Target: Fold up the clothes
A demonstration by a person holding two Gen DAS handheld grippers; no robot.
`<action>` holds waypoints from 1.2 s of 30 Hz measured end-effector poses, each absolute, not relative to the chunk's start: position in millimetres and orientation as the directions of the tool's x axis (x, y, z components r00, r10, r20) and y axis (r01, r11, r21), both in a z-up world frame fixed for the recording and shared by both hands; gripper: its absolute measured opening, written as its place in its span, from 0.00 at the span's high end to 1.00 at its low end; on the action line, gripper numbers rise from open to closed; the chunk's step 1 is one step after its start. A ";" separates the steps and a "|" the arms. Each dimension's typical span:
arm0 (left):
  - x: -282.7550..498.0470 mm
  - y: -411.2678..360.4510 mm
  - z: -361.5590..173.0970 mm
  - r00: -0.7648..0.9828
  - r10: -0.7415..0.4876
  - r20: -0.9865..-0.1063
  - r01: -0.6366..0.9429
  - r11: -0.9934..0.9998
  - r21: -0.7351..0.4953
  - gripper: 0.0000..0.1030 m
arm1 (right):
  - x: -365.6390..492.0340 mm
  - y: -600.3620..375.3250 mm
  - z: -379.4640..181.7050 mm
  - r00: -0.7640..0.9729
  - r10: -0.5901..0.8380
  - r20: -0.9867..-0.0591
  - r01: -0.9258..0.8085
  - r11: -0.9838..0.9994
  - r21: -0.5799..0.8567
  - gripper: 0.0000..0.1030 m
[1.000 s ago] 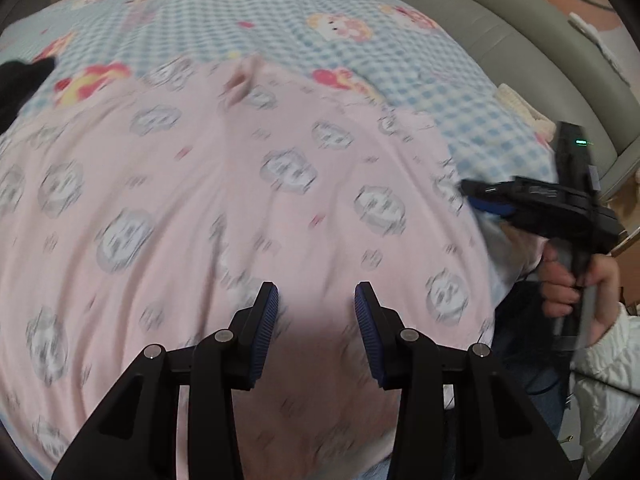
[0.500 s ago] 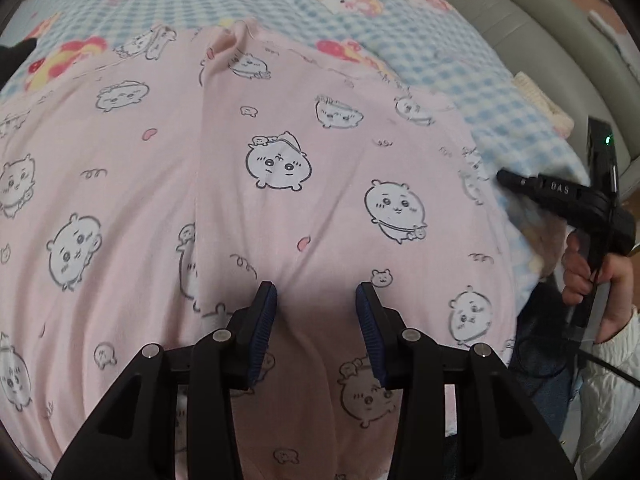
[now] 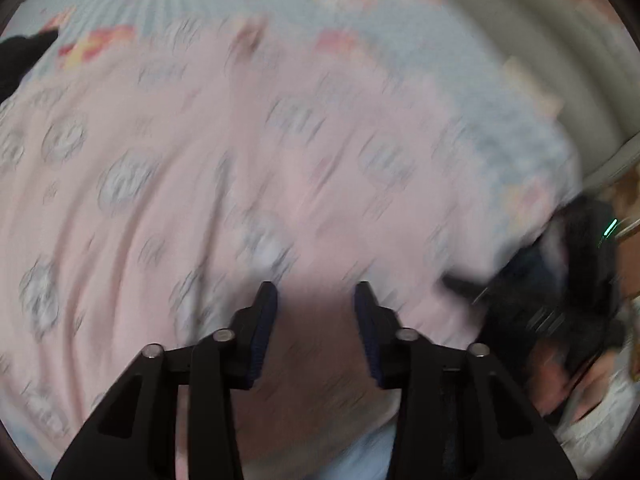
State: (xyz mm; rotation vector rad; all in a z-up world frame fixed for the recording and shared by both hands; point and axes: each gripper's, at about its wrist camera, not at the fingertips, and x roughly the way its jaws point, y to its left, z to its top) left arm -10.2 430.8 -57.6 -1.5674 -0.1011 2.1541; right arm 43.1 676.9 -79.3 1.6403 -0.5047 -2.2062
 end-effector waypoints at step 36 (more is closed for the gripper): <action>67.5 272.6 -73.7 -0.212 0.251 -0.944 0.076 -0.959 -0.272 0.66 | 88.1 666.5 -91.0 -0.276 -0.357 -0.892 -0.022 -0.926 0.377 0.51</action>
